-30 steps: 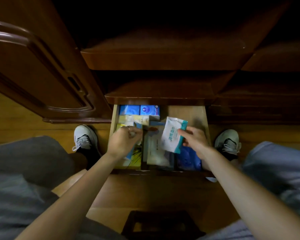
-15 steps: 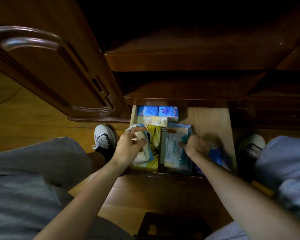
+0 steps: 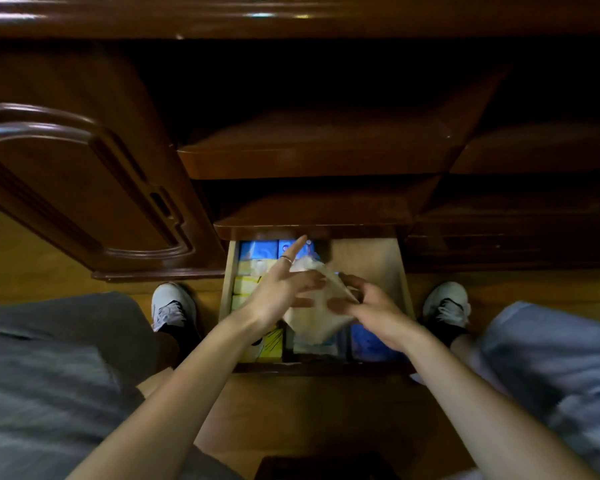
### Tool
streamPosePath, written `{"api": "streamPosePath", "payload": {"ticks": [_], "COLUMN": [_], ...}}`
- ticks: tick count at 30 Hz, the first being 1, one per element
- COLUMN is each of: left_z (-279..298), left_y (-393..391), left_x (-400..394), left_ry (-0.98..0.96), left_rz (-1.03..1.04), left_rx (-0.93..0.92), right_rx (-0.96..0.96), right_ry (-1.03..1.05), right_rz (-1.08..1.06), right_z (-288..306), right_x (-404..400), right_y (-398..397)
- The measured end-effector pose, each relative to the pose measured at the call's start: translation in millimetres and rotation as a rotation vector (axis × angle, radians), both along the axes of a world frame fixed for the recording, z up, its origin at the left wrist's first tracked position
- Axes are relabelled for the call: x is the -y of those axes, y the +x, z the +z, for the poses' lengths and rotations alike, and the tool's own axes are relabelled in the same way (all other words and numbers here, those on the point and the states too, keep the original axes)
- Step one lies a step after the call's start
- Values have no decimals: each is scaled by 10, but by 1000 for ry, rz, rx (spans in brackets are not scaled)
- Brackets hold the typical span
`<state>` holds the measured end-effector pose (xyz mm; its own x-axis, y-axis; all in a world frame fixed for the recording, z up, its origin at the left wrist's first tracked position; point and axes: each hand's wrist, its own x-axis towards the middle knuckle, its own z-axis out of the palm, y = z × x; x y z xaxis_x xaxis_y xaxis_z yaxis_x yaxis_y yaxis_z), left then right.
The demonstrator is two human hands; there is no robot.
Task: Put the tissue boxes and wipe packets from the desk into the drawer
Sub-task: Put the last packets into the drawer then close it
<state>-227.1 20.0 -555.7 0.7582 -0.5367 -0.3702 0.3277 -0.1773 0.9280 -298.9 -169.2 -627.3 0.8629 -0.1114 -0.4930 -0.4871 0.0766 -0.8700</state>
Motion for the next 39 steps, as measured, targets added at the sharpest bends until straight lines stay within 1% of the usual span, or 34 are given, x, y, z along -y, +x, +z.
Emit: {"api": "streamPosePath", "payload": {"ticks": [1, 2, 3, 4, 5, 6, 7, 8, 9, 11, 12, 14, 15, 16, 17, 19, 20, 21, 22, 23, 25, 26, 28, 29, 30, 32, 33, 34, 35, 37, 39], "left_z": [28, 49, 60, 71, 59, 38, 4, -49, -121, -248, -304, -406, -451, -486, -521, -555, -577, -607, -630, -643, -691, -728, -797, -834, -872, -925, -940, -960, -990, -1044, -1110], "left_y": [1, 28, 83, 137, 166, 161, 134, 101, 71, 47, 53, 86, 92, 81, 58, 11, -2, -13, -21, -27, -40, -47, -56, -52, -48, -50, -56, -58, -56, -54, -41], "left_x": [-12, -38, -65, -94, -105, -106, -82, -44, -1, 82, 105, 136, 154, 176, 198, 254, 278, 289, 289, 279, 230, 201, 157, 146, 142, 147, 152, 157, 166, 190, 213], "left_ry": [120, 216, 277, 296, 282, 245, 226, 226, 217, 205, 225, 312, 373, 434, 479, 509, 516, 514, 489, 446, 379, 372, 402, 417, 415, 358, 323, 300, 306, 307, 268], "left_rz": [-19, 16, 89, 157, 187, 162, 98, 35, 7, 48, 73, 67, 20, -46, -111, -199, -224, -243, -260, -277, -294, -290, -225, -170, -109, 2, 40, 63, 61, 36, 47], "left_rx": [225, 415, 489, 429, 281, 100, -29, -73, -77, -42, -3, 134, 235, 325, 387, 422, 438, 451, 434, 371, 230, 208, 227, 227, 201, 83, 15, -37, -55, -76, -116], "right_rx": [0, -6, -9, -6, 6, 20, 42, 61, 64, 64, 64, 86, 106, 142, 180, 254, 280, 290, 286, 266, 199, 161, 95, 66, 27, -116, -179, -232, -271, -281, -288], "right_ry": [-60, -108, -112, -36, 86, 182, 217, 159, 47, -170, -213, -226, -239, -283, -381, -671, -785, -838, -848, -832, -716, -659, -567, -468, -312, 41, 144, 155, 108, 3, -4], "right_rz": [-7, -18, -49, -111, -185, -216, -205, -140, -52, 84, 98, 56, 54, 99, 189, 380, 427, 437, 434, 423, 384, 377, 381, 359, 308, 170, 137, 126, 129, 139, 160], "right_z": [21, 42, 69, 90, 121, 152, 183, 202, 216, 226, 238, 281, 315, 339, 338, 290, 269, 249, 230, 220, 209, 198, 172, 143, 101, -11, -69, -119, -181, -296, -370], "right_x": [100, 193, 268, 320, 342, 336, 310, 281, 250, 224, 234, 283, 299, 307, 309, 309, 321, 353, 395, 440, 516, 535, 511, 496, 495, 541, 566, 568, 554, 515, 475], "right_y": [-38, -59, -79, -83, -75, -64, -49, -31, -23, -33, -35, -46, -46, -46, -43, -43, -28, -7, 22, 68, 181, 236, 315, 331, 326, 284, 241, 186, 135, 97, 125]}}
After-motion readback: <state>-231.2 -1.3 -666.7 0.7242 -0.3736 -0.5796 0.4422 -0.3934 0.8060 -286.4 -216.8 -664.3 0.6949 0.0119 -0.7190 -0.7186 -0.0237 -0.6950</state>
